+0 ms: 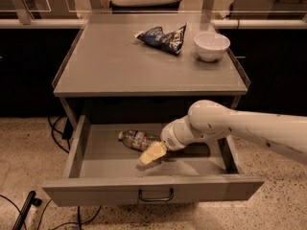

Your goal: Pick water bottle from top drawer and place on counter

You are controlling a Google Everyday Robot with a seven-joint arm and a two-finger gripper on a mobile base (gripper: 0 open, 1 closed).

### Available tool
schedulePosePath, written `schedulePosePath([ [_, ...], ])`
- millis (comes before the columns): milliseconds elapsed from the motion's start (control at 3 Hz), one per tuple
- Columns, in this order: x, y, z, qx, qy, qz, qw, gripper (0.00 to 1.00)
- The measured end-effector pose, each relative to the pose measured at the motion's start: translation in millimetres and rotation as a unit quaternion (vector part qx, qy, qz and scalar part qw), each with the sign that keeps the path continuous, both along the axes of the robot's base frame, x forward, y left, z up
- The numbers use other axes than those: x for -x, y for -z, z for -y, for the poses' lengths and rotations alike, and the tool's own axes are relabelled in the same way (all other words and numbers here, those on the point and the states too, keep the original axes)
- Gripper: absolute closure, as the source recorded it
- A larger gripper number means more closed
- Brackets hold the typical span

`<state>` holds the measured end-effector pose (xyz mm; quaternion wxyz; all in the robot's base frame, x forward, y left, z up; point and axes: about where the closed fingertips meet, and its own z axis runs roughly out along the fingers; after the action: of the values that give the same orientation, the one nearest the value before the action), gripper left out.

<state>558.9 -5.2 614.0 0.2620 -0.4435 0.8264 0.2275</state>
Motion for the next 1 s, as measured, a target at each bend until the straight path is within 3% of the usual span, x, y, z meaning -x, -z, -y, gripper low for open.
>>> schedulePosePath([
  [333, -3.2, 17.0, 1.0, 0.021, 0.012, 0.004, 0.9997, 0.03],
  [1000, -3.2, 17.0, 1.0, 0.021, 0.012, 0.004, 0.9997, 0.49],
])
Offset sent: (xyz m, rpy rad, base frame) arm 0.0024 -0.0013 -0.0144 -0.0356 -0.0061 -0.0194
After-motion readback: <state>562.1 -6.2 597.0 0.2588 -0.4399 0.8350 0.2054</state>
